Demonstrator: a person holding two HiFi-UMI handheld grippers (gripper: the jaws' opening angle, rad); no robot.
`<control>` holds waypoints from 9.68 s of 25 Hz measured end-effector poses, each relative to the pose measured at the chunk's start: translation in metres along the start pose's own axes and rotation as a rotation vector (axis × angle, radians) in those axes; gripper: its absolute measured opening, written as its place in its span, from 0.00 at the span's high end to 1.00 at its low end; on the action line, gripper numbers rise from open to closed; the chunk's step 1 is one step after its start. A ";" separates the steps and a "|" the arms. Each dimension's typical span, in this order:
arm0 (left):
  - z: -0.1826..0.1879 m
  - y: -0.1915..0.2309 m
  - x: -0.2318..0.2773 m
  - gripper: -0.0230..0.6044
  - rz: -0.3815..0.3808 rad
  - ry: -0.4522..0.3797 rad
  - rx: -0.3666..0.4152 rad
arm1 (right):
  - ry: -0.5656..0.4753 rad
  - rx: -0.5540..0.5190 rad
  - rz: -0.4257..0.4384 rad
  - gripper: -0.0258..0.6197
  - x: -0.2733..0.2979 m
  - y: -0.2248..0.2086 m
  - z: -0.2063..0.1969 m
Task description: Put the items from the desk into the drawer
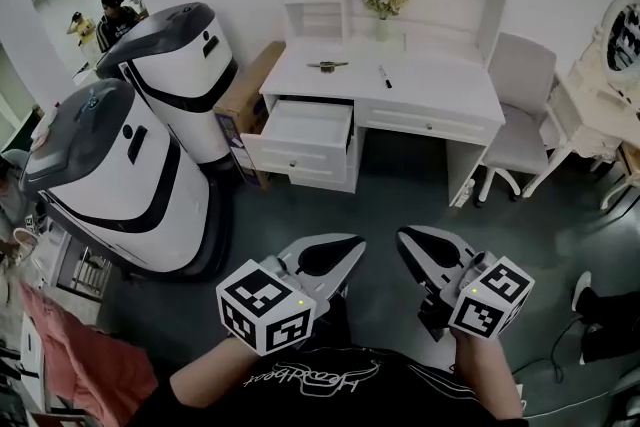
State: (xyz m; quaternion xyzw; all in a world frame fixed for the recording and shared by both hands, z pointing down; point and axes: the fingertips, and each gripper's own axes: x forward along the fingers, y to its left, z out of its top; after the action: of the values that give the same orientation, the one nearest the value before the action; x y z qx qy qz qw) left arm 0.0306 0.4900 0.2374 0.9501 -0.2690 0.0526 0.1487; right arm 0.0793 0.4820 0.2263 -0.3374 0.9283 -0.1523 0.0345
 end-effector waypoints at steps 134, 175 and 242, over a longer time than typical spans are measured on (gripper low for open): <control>0.070 0.562 0.263 0.93 0.210 0.391 0.252 | 0.186 0.441 -0.028 0.95 0.365 -0.481 0.007; -0.238 0.708 0.293 0.92 0.229 1.151 0.632 | 0.315 0.461 -0.166 0.95 0.343 -0.570 -0.013; 0.074 0.559 0.317 0.95 0.172 0.163 -0.240 | 0.443 -0.055 -0.424 0.63 0.375 -0.644 -0.005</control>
State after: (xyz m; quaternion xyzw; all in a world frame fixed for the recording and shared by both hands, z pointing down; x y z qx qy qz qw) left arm 0.0074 -0.1432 0.3667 0.8915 -0.3408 0.1097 0.2777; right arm 0.1868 -0.2233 0.4425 -0.4827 0.8260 -0.2009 -0.2106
